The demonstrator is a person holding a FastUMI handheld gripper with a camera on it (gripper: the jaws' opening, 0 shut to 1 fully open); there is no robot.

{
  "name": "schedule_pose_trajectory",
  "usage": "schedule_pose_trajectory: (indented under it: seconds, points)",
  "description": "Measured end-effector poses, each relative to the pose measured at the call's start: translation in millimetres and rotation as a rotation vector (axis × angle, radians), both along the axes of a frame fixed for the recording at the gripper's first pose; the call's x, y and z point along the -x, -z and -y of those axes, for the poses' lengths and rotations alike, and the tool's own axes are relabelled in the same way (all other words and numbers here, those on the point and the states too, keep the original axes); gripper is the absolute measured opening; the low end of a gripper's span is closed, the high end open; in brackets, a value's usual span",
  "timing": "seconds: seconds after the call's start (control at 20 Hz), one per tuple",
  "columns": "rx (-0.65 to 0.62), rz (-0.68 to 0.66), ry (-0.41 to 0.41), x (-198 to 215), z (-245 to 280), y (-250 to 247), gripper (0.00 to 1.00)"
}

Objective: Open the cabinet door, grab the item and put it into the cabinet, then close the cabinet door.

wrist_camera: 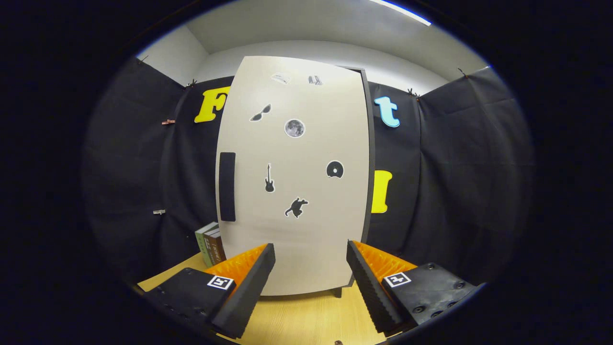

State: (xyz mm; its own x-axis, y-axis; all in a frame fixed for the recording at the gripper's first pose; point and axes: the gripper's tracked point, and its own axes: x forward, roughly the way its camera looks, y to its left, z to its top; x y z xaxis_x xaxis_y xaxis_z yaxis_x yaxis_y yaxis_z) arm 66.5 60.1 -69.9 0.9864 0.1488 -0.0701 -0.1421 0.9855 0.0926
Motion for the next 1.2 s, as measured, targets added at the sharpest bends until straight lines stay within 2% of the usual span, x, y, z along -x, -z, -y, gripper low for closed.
schedule_pose_trajectory:
  seconds: [0.8, 1.2]
  points:
    - [0.003, -0.004, 0.06, 3.1, 17.5, -5.4, 0.98]
    - [0.006, -0.011, 0.049, 3.2, 13.8, -4.7, 0.98]
